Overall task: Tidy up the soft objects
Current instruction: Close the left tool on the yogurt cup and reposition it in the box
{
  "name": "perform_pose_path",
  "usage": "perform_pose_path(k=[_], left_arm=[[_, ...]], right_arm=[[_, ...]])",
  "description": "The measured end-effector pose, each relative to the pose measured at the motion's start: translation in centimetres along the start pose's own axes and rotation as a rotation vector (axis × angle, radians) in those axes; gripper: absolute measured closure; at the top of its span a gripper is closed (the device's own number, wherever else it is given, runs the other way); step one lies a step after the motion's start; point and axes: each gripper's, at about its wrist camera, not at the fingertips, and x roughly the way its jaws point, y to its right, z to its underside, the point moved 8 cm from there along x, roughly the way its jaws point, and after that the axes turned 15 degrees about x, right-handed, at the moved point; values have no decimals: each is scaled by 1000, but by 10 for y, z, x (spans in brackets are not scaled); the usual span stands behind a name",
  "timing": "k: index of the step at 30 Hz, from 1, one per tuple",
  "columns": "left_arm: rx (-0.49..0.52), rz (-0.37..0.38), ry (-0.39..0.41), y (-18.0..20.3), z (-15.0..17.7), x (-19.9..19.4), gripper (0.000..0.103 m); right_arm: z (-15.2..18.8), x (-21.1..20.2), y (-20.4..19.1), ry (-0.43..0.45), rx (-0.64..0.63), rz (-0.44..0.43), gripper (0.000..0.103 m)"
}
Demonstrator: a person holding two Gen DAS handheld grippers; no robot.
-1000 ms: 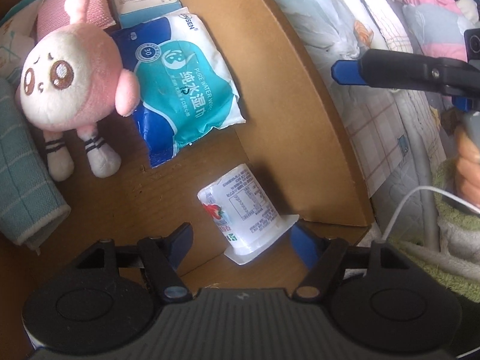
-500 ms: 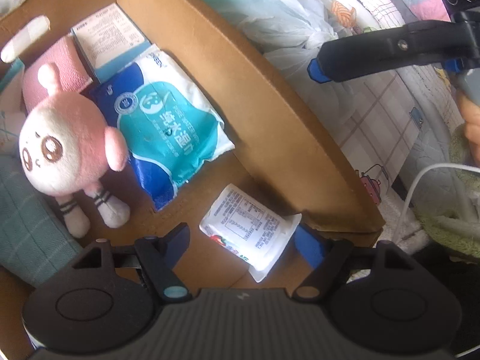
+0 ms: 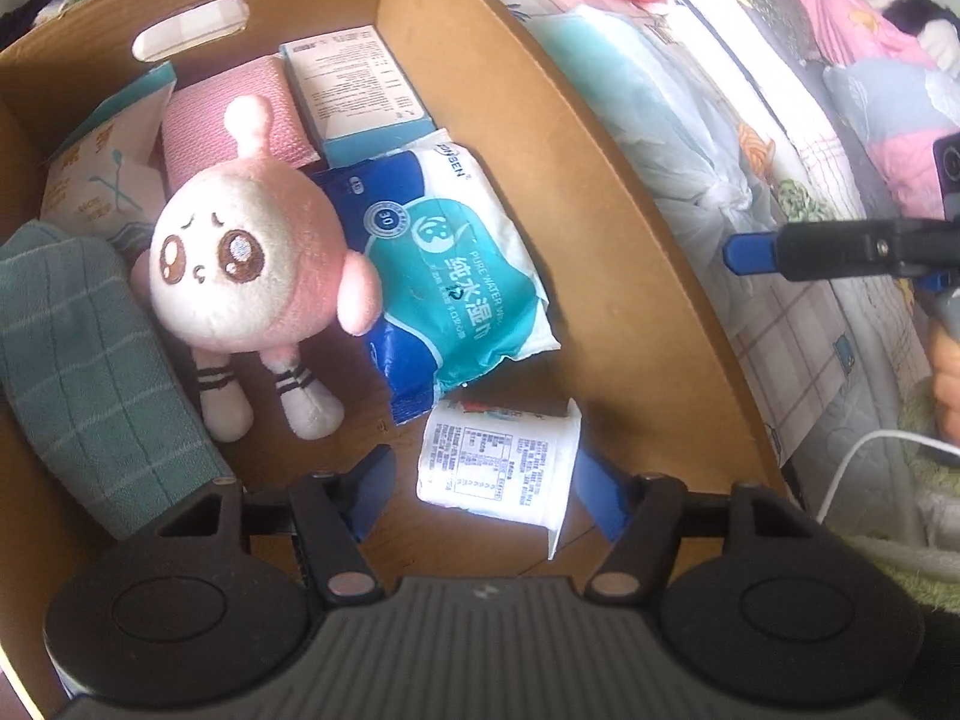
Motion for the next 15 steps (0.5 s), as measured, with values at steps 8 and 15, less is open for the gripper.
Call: perform_pose_path(k=[8,15], left_arm=[[-99,4,49,-28,21,-18,36],[-214,-12,94,-46,28,-26,36]], right_arm=[[3,1,-2,-2,-1,-3,49],[7,2,-3,-5,3,-3,48]])
